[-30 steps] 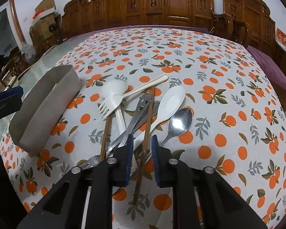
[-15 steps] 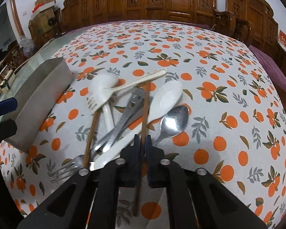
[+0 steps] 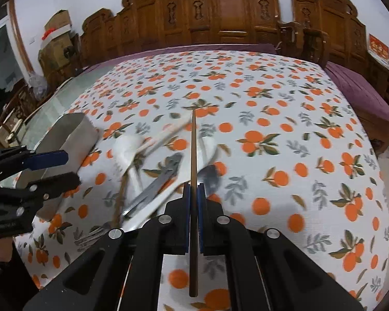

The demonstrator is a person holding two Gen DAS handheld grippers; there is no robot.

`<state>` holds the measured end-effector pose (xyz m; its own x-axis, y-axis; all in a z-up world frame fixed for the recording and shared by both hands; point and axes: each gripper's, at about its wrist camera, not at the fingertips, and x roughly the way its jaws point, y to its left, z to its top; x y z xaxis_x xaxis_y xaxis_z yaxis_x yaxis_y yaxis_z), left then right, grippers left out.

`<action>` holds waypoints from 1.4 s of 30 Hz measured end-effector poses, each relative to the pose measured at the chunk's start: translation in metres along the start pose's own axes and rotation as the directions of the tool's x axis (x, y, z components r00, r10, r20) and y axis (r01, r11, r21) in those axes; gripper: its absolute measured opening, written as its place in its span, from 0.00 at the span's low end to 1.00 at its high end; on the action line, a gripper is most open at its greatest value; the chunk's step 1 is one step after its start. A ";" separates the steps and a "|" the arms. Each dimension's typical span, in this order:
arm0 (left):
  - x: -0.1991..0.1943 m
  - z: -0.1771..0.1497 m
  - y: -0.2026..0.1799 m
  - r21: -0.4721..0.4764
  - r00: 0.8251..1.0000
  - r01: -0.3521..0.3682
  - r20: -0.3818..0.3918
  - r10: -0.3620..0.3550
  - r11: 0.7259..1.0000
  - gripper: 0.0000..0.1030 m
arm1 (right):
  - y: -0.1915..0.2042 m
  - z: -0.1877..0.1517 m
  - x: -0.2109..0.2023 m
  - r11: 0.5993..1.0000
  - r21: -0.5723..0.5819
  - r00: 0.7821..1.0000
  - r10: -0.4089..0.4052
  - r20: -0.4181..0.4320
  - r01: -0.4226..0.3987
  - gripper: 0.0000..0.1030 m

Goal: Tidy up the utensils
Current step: 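Grasp the white plastic fork with the left tool while the right tool holds its chopstick, then drop the white fork into the tray with the left tool while the right tool carries its chopstick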

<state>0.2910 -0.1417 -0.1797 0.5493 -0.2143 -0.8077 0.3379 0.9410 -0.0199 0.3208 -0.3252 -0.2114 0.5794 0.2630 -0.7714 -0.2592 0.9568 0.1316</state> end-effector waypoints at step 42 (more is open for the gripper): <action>0.025 0.021 -0.021 0.038 0.997 0.031 -0.069 -0.029 0.999 0.04 | 0.002 0.009 -0.007 0.998 0.023 0.998 0.051 0.045 -0.052 0.06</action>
<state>0.3133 -0.1722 -0.1874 0.4857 -0.2227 -0.8453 0.3834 0.9233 -0.0229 0.3230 -0.3237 -0.2006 0.5999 0.3170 -0.7346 -0.2713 0.9444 0.1860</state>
